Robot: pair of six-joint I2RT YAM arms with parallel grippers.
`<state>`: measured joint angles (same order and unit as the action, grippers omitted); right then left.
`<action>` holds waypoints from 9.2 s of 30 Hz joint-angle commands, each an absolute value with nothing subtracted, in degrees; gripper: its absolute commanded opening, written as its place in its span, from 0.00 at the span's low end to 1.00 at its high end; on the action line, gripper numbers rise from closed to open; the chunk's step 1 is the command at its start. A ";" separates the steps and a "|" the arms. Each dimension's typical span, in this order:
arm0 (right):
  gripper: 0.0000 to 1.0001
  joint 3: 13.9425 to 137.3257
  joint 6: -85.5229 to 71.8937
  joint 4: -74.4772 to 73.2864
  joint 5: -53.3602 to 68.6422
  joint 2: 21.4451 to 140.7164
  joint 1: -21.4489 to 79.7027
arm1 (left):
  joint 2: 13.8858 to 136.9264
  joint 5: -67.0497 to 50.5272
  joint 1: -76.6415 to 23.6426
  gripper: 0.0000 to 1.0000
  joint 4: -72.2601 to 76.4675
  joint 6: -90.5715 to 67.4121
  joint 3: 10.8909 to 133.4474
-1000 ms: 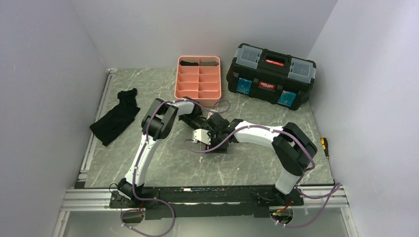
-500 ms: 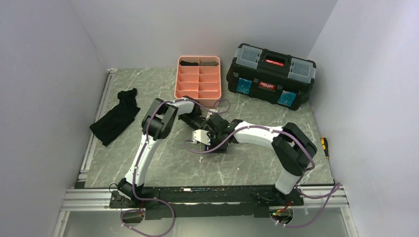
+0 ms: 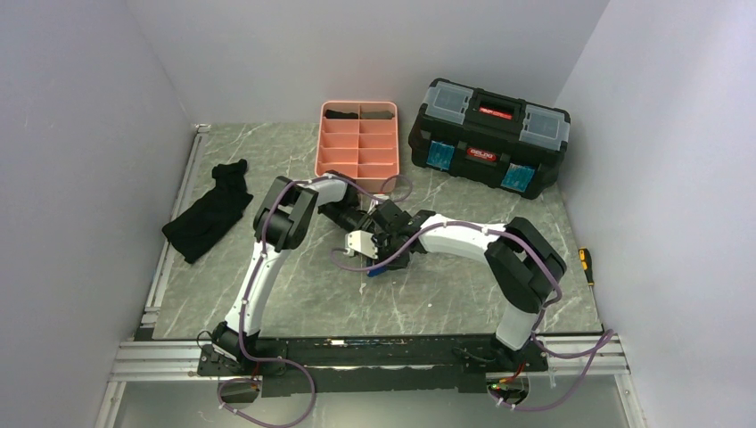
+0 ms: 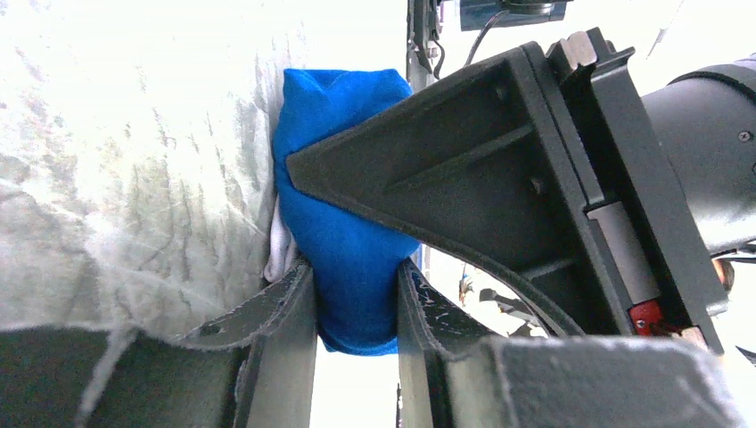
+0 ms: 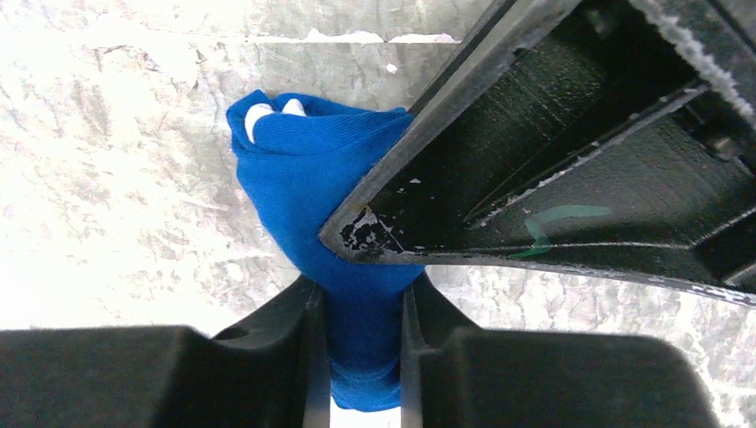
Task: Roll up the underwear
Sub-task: Pick up the underwear from the center of the board, then move the storage box to the center of the board, then place the underwear in the storage box.
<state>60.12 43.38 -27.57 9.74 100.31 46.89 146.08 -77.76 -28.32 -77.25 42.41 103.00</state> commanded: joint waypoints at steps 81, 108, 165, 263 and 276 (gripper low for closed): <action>0.00 59.61 30.55 -31.38 25.47 83.52 24.61 | 131.18 -20.91 -9.49 0.77 -37.01 3.66 119.47; 0.00 59.04 30.94 -31.92 25.71 83.79 24.33 | 126.37 -23.12 -9.40 0.30 -37.25 7.42 109.91; 0.00 83.75 32.34 -10.31 -11.24 109.95 38.18 | 98.00 -32.13 -10.37 0.27 -39.23 15.56 62.88; 0.12 91.05 24.28 -39.94 5.26 122.05 34.29 | 99.67 -34.09 -10.37 0.22 -38.17 12.40 63.53; 0.54 93.71 24.11 -41.05 5.72 121.71 33.20 | 100.11 -34.25 -10.37 0.22 -38.65 12.73 63.81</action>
